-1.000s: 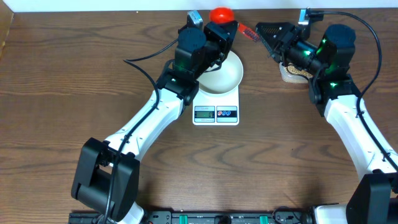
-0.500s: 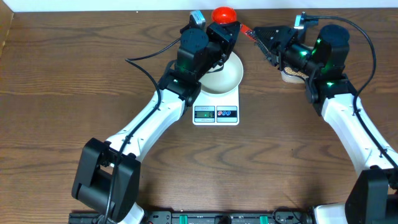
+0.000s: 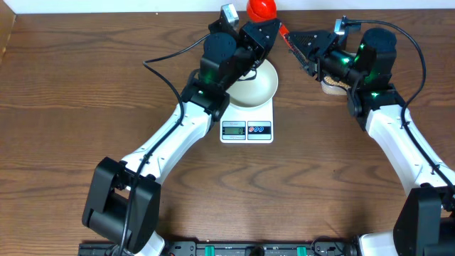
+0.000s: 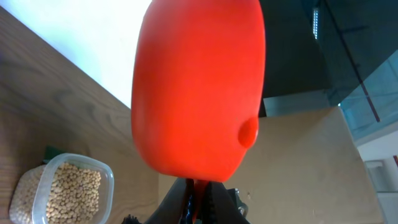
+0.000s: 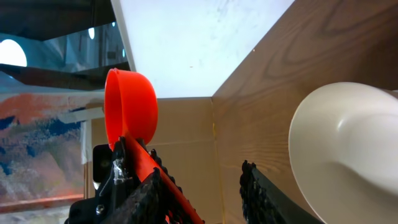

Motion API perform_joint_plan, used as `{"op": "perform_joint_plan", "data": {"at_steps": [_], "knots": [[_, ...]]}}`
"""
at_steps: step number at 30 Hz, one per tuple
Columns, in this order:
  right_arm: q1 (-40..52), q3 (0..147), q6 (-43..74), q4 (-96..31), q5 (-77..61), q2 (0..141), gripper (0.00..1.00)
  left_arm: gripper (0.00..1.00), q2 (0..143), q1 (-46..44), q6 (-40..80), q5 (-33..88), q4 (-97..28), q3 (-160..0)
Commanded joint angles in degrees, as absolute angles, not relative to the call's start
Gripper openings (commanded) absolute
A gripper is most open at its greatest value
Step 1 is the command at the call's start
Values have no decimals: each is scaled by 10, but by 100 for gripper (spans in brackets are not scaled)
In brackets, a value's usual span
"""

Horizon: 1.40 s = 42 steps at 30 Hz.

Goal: Scoop item into bowl and weigh 50g on scale

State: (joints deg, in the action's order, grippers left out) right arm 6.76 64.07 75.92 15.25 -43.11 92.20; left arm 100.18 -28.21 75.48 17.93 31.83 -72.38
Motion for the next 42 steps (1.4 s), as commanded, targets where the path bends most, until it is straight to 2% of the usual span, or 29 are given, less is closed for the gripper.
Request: {"op": "perform_joint_plan", "data": {"at_steps": [1,13,22,42], "knots": [[70,650,762,161,-437,922,38,7,1003,-284,742,208,327,-730],[59,650,763,174,-449,922,38,7,1003,-257,845,226,340,-730],[59,650,786,221,-449,922,38,7,1003,-256,878,251,350,-730],[59,650,812,264,-445,922,36,7,1003,-257,878,266,363,-730]]}}
